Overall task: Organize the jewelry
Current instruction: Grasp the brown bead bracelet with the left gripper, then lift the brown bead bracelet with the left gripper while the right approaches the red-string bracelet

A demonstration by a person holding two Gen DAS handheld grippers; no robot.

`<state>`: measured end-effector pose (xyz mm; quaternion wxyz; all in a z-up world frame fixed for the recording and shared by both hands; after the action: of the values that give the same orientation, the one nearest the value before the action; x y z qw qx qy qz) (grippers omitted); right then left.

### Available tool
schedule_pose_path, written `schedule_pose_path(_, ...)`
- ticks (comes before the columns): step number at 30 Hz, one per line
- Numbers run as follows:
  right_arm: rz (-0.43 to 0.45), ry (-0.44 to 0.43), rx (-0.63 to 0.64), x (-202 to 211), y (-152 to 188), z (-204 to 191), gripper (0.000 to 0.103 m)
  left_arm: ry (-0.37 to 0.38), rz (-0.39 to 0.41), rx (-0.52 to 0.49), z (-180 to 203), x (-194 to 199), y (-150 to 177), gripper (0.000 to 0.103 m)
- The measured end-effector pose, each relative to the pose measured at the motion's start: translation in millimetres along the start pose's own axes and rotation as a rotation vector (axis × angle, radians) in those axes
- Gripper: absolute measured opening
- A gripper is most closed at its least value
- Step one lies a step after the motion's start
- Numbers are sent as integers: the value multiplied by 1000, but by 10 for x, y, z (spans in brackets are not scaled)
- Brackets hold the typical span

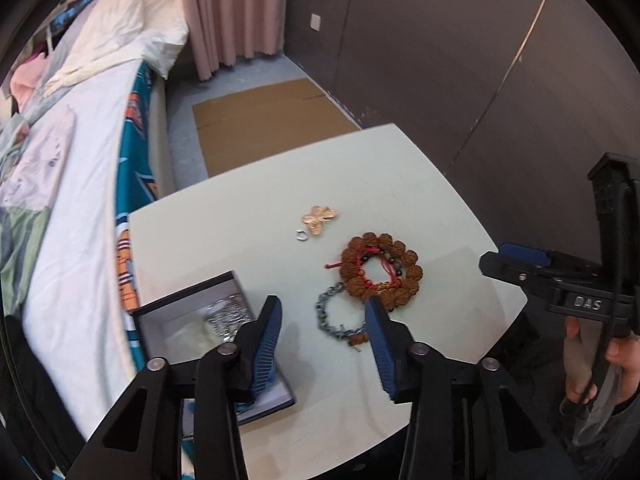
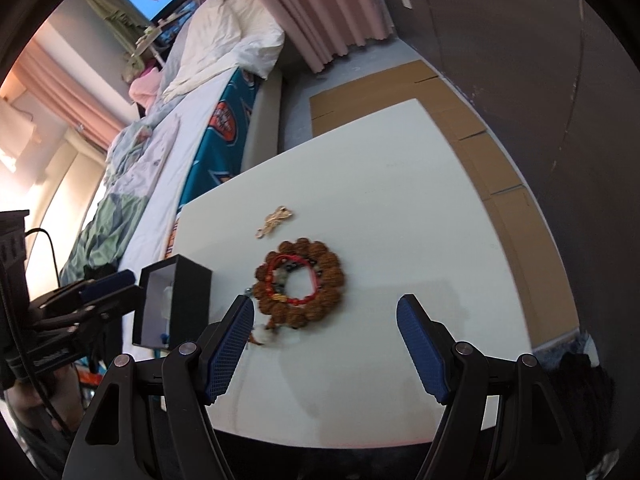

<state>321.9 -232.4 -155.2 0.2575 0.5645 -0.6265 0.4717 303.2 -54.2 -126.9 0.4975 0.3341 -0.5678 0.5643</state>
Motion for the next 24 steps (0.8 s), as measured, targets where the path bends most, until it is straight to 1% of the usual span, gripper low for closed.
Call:
schedule_pose_path(4,11,-7,-18,62,-11,117,74,5,-45,8,93,-212,-92,30)
schedule_pose_path(9,22,-16,-39,114,-36,243,74,-18,-106,12,154,-511,-177,20)
schedule_pose_path(15,31,-36,-69,170,-59,409,74,-37,-159,29,180,-834,-266,19)
schedule_pose_path(22,25,-45,-86,180,-62,525,74,-70,-212,25,206,-1143,-301,19)
schedule_pose_path(24,27,-50,-88,192,-64,535,74,-87,-213,18,218,-1196,-312,19)
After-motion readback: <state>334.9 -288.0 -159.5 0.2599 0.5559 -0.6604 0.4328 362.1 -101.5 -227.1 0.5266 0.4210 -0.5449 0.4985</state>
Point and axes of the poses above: each gripper's, at about its wrist camera, not at the fingertips, and x roughly against the way its jaws point, z to its right, y to its underside, the point moved 9 cm from there along -x, roughly the way its jaws point, and after that the axes turned 9 degrees about -z, right-handed, at the moved point
